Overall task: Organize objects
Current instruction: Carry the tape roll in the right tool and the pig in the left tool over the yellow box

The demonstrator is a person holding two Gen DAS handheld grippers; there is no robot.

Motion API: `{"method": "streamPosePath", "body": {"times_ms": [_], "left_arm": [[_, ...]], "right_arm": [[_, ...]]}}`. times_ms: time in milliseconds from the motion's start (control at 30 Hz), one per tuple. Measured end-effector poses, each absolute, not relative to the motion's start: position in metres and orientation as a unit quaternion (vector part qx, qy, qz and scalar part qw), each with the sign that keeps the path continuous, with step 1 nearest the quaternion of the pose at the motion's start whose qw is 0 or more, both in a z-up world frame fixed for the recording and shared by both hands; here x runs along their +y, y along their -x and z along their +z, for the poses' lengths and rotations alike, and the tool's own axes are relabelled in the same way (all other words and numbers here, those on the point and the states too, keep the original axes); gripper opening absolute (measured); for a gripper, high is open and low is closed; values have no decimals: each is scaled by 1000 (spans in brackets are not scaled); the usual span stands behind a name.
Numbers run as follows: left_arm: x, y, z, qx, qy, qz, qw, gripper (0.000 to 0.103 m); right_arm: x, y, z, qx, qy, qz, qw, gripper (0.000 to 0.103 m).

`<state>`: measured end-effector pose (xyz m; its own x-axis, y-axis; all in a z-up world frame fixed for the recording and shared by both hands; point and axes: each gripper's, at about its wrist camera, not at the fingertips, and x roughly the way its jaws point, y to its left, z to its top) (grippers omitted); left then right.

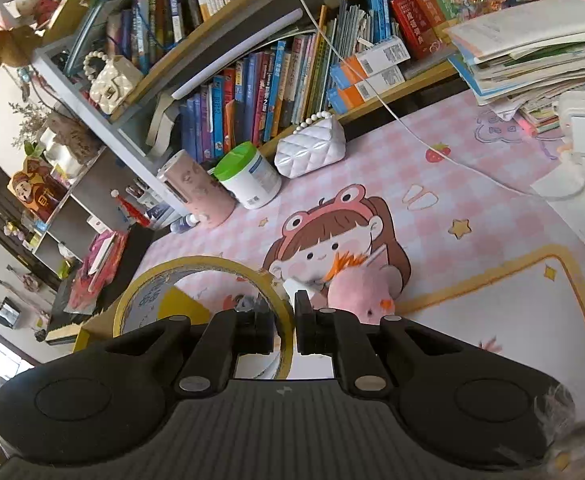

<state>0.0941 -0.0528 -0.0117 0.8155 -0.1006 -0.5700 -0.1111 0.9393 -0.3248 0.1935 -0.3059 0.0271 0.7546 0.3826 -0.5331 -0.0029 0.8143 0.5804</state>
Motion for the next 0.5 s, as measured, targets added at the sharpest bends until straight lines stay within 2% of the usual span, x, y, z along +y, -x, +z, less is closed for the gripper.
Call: {"method": "streamPosePath", "body": {"times_ms": [500], "left_arm": [[25, -46, -6, 288, 179, -31, 940, 87]], "right_arm": [[-226, -102, 28, 342, -265, 86, 898, 9]]}}
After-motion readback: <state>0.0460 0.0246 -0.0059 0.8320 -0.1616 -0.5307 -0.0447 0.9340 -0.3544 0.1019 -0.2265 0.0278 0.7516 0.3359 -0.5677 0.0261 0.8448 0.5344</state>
